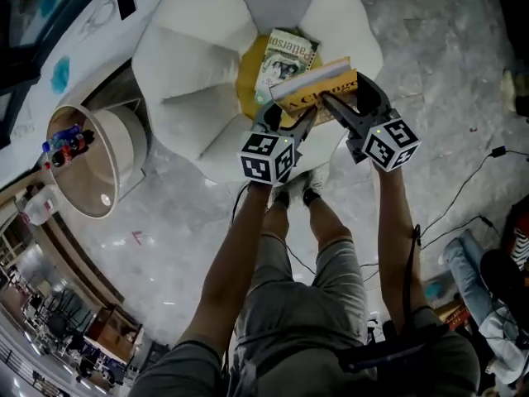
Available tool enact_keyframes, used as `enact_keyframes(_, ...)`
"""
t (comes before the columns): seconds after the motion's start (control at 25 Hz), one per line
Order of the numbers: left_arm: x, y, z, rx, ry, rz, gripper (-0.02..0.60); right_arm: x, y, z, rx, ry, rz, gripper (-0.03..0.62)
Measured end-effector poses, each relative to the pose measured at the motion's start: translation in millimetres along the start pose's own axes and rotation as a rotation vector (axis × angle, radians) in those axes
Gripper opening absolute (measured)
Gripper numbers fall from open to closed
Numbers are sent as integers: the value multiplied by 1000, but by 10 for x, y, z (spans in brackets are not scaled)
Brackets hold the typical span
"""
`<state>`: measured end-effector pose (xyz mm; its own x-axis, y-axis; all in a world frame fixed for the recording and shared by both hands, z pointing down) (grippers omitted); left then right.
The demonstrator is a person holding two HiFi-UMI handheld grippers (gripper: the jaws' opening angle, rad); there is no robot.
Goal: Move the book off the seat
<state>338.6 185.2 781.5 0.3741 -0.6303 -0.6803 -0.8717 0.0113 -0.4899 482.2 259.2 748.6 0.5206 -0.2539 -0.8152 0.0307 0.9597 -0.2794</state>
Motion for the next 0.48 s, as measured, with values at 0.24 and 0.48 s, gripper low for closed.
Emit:
enact_keyframes(0.24, 875, 856, 491, 59, 33, 135, 307, 1031, 133, -939, 41, 130, 29, 385)
enact_keyframes(0.48, 1995, 1739, 1096, 61, -93, 305, 307, 2115, 415, -1826, 40, 181, 172, 385)
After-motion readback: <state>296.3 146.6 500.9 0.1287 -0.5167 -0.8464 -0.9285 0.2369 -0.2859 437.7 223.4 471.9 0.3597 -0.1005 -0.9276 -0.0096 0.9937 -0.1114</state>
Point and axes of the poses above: the fingertips, and each gripper's own axes: y backward along the fingers, z to its right, x out of its top, the point moved 6 cm from there along y, backward along the fingers, and after that the axes turned 5 degrees about z, right-handed, at the moved point
